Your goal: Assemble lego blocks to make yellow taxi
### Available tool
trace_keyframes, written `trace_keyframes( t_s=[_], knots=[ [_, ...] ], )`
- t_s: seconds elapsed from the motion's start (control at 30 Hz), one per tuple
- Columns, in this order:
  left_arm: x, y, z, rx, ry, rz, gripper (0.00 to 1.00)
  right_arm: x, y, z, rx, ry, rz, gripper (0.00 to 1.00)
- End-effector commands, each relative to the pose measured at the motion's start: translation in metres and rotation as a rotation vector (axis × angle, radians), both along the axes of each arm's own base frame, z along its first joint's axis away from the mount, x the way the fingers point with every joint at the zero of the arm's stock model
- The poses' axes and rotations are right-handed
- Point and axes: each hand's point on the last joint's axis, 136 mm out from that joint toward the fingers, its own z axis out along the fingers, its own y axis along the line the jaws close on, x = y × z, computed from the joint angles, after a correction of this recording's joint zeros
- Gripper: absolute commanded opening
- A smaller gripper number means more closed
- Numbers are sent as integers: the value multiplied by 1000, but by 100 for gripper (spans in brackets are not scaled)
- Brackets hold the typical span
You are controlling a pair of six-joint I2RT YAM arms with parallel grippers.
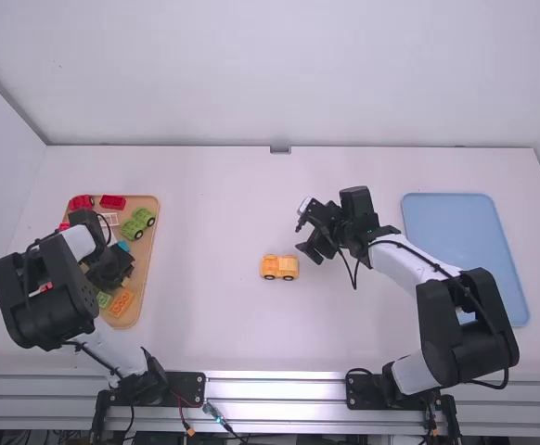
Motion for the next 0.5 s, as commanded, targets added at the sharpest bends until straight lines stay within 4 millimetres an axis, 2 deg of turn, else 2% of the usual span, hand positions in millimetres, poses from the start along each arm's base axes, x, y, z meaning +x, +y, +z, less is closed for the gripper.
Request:
trace_keyframes(
  t_s=[0.0, 0.23, 0.47],
  knots=[
    [-8, -4, -1, -2, 18, 3, 26, -3, 0, 1, 9, 7, 0, 99],
    [-8, -4, -1, -2, 17, 3, 25, -3, 0, 1, 9, 6, 0, 99],
    [-5, -3, 1, 2, 12, 2, 15, -3, 0, 1, 10, 7, -1, 99]
  ],
)
